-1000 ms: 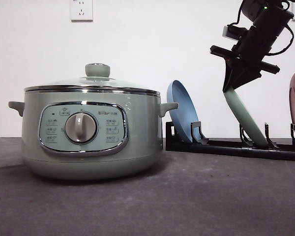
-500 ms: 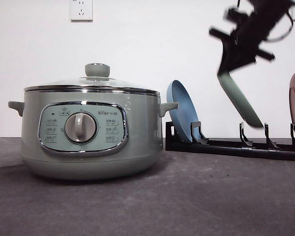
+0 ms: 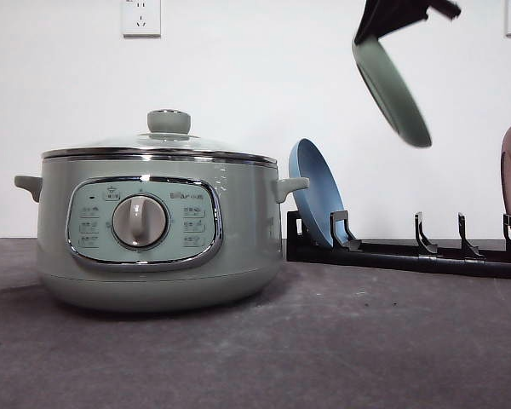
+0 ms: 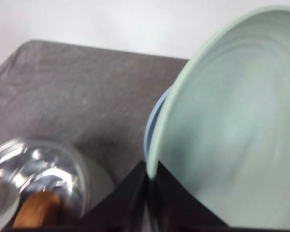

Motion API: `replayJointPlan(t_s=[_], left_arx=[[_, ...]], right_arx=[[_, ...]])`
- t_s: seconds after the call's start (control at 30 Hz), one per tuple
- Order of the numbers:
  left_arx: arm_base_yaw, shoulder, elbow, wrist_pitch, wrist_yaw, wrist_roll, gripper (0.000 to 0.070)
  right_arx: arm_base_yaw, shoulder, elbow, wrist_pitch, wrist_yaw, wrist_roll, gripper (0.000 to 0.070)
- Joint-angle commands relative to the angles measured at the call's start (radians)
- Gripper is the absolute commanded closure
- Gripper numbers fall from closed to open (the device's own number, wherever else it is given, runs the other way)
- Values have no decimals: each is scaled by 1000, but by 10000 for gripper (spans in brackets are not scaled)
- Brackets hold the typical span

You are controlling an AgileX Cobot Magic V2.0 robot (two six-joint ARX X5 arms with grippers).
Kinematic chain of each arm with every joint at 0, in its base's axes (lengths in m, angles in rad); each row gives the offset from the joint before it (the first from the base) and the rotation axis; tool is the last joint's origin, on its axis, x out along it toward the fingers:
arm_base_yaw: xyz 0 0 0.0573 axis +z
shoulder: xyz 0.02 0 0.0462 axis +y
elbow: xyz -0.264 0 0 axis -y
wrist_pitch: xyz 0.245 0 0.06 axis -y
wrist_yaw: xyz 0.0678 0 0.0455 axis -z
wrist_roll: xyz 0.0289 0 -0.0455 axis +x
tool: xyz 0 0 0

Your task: Transfer potato from steamer to green plate

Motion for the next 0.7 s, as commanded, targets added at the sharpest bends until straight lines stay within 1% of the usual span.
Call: replayJointPlan(t_s=[0.0,0.17,0.3,0.37,0.47,0.57,0.67], left_arx=[[-2,6,25,12,3,6,181],[-2,6,25,12,3,6,181],[-2,6,25,13,3,6,181],[-2,6,25,13,3,6,181],[-2,6,25,13,3,6,181],[-2,6,25,13,3,6,181],[-2,6,25,13,3,6,181]], right_arx=[[25,-36,38,-22,29,-77,693],[102,-125,38,-183,156,-182,694],[170,-178,38,-323,264,-235,694],[210,-198,37,-408,308,-244,694],[261,-214,27,-489,340,-244,695],[317,-234,-24,-517,381,-244,695],[380,-252,-109,-531,431,-231,695]])
